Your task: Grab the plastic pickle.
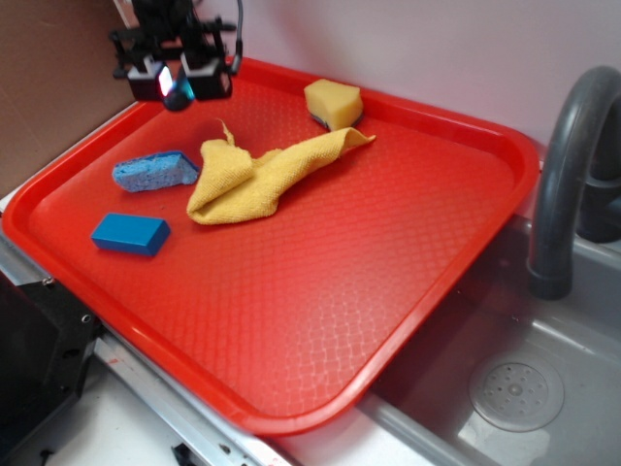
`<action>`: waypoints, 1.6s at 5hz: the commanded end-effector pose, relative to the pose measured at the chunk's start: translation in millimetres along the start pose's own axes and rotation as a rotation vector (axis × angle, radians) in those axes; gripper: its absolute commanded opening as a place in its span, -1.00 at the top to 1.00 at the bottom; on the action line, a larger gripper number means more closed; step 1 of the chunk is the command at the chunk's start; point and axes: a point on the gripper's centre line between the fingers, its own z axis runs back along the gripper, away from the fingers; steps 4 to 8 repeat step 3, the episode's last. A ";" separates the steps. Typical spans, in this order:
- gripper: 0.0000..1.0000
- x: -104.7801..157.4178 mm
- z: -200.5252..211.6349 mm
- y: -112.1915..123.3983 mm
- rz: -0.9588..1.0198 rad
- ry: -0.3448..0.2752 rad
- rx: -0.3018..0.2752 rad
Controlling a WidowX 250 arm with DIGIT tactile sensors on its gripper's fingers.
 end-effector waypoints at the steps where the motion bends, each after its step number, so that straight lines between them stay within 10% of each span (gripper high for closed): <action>1: 1.00 -41.3 116.8 -47.1 -0.245 -0.114 -0.105; 2: 1.00 -57.1 134.7 -49.8 -0.306 -0.069 -0.206; 8: 1.00 -54.5 125.2 -47.9 -0.335 -0.030 -0.143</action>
